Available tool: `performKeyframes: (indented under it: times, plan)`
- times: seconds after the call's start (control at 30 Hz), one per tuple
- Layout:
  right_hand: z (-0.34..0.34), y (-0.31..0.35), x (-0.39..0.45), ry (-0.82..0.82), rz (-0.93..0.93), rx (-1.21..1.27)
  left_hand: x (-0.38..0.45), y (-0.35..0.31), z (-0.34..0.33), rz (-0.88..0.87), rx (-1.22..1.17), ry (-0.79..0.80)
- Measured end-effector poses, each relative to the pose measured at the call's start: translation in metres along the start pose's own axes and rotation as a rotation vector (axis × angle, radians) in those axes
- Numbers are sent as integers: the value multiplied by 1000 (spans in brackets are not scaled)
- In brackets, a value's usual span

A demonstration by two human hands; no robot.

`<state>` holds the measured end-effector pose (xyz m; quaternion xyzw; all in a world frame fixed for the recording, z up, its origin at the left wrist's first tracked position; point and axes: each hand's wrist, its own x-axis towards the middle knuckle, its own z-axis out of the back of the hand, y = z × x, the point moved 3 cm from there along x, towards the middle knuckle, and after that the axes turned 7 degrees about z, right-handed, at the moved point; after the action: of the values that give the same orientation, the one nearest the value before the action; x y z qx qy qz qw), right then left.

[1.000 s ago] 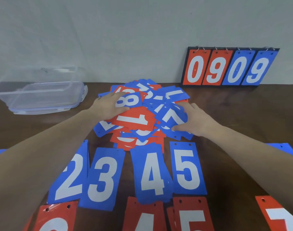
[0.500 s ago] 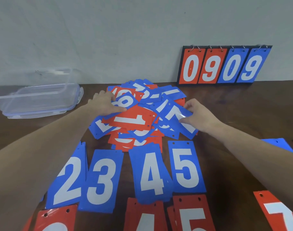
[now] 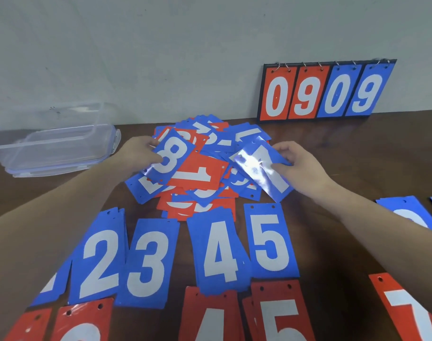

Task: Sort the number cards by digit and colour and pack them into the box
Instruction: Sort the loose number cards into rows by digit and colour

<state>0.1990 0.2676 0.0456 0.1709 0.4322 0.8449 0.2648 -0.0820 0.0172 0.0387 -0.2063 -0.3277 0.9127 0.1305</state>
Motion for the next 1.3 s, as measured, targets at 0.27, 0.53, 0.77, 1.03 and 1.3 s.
performKeyframes:
  times: [0.27,0.53,0.77,1.03,1.3]
  plan:
    - [5,-7,-17,-6,-81,265,-63,7,-4,-49,-446,5]
    - [27,0,-17,-42,-47,314,-121,-15,-12,-93,-614,-46]
    - [62,-13,-34,91,-114,401,-186,-46,-39,-17,-716,-76]
    - [93,-29,-53,314,-57,467,-263,-57,-89,63,-764,-105]
    - [130,-57,-61,359,-10,315,-295,-58,-123,158,-884,-45]
